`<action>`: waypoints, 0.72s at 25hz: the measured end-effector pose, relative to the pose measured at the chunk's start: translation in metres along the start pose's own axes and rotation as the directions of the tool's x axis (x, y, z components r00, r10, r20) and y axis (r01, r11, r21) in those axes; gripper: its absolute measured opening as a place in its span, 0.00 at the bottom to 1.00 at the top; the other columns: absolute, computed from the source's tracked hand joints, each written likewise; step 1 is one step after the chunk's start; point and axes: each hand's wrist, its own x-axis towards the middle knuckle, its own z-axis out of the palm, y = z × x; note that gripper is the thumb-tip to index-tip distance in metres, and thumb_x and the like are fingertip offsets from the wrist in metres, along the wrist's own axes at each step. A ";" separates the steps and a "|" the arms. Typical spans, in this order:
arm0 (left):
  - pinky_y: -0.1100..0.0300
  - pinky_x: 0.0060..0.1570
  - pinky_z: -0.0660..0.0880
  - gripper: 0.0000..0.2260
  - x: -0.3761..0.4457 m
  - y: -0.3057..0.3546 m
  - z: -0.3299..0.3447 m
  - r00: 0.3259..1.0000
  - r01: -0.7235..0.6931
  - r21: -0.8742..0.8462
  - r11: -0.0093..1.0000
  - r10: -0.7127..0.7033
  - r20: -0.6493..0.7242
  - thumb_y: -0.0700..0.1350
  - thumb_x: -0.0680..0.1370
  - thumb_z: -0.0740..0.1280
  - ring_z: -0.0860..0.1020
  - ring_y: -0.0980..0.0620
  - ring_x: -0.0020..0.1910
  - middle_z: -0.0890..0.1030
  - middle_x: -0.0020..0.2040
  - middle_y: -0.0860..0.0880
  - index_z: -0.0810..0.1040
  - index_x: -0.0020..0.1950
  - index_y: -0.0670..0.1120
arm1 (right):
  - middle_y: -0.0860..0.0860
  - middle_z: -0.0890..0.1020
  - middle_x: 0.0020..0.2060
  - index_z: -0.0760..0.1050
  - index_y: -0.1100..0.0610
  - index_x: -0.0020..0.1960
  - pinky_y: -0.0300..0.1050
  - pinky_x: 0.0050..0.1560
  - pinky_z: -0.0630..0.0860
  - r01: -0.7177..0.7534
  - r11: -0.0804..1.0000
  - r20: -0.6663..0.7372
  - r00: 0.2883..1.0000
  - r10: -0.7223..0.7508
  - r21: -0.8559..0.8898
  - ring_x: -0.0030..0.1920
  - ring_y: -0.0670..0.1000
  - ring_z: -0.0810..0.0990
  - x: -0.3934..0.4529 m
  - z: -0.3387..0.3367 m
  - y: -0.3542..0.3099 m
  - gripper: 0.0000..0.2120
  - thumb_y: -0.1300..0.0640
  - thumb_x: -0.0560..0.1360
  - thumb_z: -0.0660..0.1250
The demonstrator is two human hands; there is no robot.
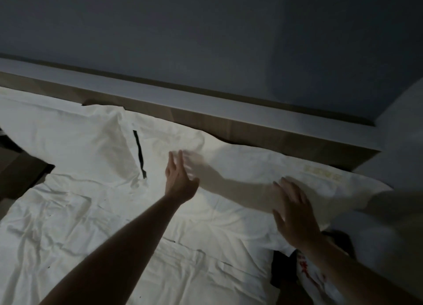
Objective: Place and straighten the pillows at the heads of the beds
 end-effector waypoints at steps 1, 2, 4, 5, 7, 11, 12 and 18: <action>0.44 0.80 0.53 0.48 0.002 -0.005 0.003 0.999 0.031 0.013 0.999 -0.032 0.044 0.50 0.75 0.74 0.45 0.39 0.84 0.41 0.84 0.39 0.45 0.84 0.47 | 0.60 0.67 0.80 0.67 0.57 0.81 0.67 0.75 0.69 -0.019 1.000 0.023 1.000 0.019 -0.017 0.80 0.65 0.66 -0.007 0.003 0.007 0.39 0.60 0.72 0.76; 0.44 0.80 0.52 0.49 0.004 -0.005 0.006 0.996 0.043 0.029 0.999 -0.045 0.078 0.51 0.75 0.75 0.45 0.39 0.84 0.40 0.84 0.39 0.45 0.84 0.48 | 0.62 0.68 0.79 0.68 0.59 0.80 0.68 0.74 0.69 -0.034 0.998 0.038 0.999 0.035 -0.047 0.79 0.66 0.67 -0.010 0.003 0.015 0.41 0.61 0.70 0.79; 0.44 0.79 0.52 0.48 0.007 -0.003 0.009 0.996 0.051 0.028 0.998 -0.053 0.068 0.51 0.74 0.76 0.46 0.38 0.84 0.41 0.84 0.40 0.47 0.83 0.49 | 0.63 0.67 0.80 0.66 0.59 0.81 0.69 0.76 0.67 -0.062 0.991 0.072 0.995 0.071 -0.115 0.79 0.67 0.65 -0.012 0.002 0.026 0.44 0.60 0.69 0.80; 0.44 0.79 0.53 0.48 0.006 0.000 0.012 0.997 0.055 0.012 0.998 -0.055 0.053 0.51 0.74 0.76 0.47 0.38 0.83 0.41 0.84 0.40 0.47 0.83 0.50 | 0.62 0.66 0.80 0.64 0.58 0.82 0.69 0.77 0.65 -0.073 0.986 0.079 0.993 0.085 -0.148 0.80 0.67 0.64 -0.013 0.003 0.031 0.44 0.59 0.70 0.79; 0.43 0.80 0.51 0.49 -0.003 0.003 0.019 0.994 0.024 0.049 0.999 -0.029 0.103 0.51 0.74 0.76 0.44 0.37 0.83 0.39 0.84 0.42 0.46 0.84 0.50 | 0.62 0.63 0.82 0.61 0.57 0.83 0.69 0.78 0.63 -0.104 0.975 0.097 0.987 0.125 -0.198 0.81 0.66 0.62 -0.014 0.006 0.039 0.45 0.56 0.71 0.78; 0.40 0.78 0.59 0.50 -0.023 0.001 0.027 0.957 -0.028 0.107 0.994 -0.004 0.289 0.51 0.74 0.76 0.51 0.34 0.83 0.37 0.85 0.45 0.45 0.85 0.53 | 0.58 0.57 0.84 0.57 0.53 0.84 0.67 0.79 0.59 -0.234 0.941 0.102 0.959 0.265 -0.242 0.83 0.63 0.56 -0.007 0.006 0.040 0.43 0.51 0.75 0.73; 0.41 0.77 0.62 0.49 -0.024 0.001 0.024 0.951 -0.028 0.110 0.994 -0.007 0.308 0.51 0.74 0.76 0.56 0.34 0.82 0.38 0.85 0.45 0.47 0.85 0.53 | 0.57 0.56 0.84 0.55 0.52 0.85 0.66 0.80 0.58 -0.263 0.935 0.115 0.948 0.296 -0.237 0.83 0.62 0.55 -0.004 0.004 0.037 0.42 0.49 0.76 0.72; 0.45 0.73 0.70 0.35 -0.071 0.000 -0.002 0.975 -0.104 0.124 0.987 0.077 0.206 0.49 0.75 0.74 0.65 0.39 0.79 0.51 0.85 0.46 0.65 0.80 0.50 | 0.55 0.53 0.85 0.51 0.54 0.86 0.58 0.83 0.54 -0.228 0.974 0.230 0.948 0.222 -0.002 0.85 0.59 0.50 -0.017 -0.002 0.009 0.41 0.52 0.79 0.68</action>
